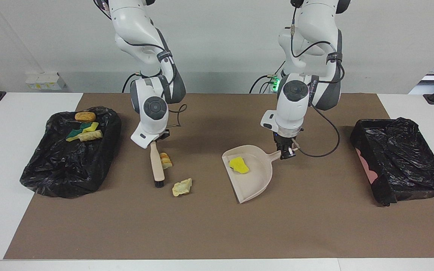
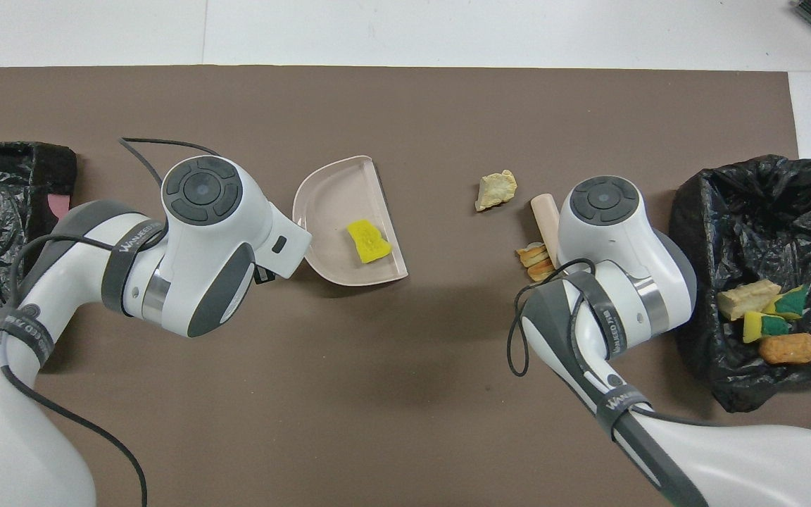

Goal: Sweep and dump trash in bin
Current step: 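Sweep the tan chunk into the dustpan with the right gripper, then move the brush in the right gripper out to the last tan piece, then sweep the last tan piece into the dustpan with the right gripper, then carry the dustpan to the bin while the right gripper drops the brush, then tip the dustpan into the black bin with the left gripper, then bring the empty dustpan back from the bin with the left gripper, then lower the dustpan onto the table above the brush and release it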

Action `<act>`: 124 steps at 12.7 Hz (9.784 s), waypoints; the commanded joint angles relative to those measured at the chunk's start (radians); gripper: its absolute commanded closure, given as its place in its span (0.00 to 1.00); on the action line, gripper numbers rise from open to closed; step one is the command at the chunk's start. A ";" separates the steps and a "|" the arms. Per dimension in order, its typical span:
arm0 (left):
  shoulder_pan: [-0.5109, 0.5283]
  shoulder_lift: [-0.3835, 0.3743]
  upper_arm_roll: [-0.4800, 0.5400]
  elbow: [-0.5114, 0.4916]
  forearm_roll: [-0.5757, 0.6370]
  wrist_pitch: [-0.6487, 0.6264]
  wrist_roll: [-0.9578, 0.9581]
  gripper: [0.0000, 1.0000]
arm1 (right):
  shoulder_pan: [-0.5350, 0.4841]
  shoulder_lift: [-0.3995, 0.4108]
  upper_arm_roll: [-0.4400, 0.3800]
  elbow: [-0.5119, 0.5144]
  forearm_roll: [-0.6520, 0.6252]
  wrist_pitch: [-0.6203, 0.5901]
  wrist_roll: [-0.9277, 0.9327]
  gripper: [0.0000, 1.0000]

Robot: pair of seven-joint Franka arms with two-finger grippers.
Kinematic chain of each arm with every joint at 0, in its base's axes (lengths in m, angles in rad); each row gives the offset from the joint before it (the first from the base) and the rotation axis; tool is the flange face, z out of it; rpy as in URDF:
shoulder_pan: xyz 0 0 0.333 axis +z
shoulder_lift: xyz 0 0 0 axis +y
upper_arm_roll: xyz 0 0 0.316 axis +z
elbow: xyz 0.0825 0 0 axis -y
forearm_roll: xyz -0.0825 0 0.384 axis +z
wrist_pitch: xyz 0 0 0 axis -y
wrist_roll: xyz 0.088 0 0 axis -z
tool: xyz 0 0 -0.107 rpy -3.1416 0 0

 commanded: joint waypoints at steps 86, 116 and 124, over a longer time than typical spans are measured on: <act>0.614 -0.158 -0.005 0.384 1.037 -0.337 0.724 1.00 | 0.028 -0.118 0.057 0.242 0.377 -0.135 -0.022 0.00; -0.121 0.208 -0.025 0.367 -0.141 -0.158 -1.338 1.00 | -0.259 -0.184 0.047 0.401 0.173 -0.312 -0.168 0.00; -0.142 0.185 -0.027 0.259 -0.138 -0.129 -1.358 0.65 | -0.296 -0.190 0.033 0.403 0.173 -0.310 -0.122 0.00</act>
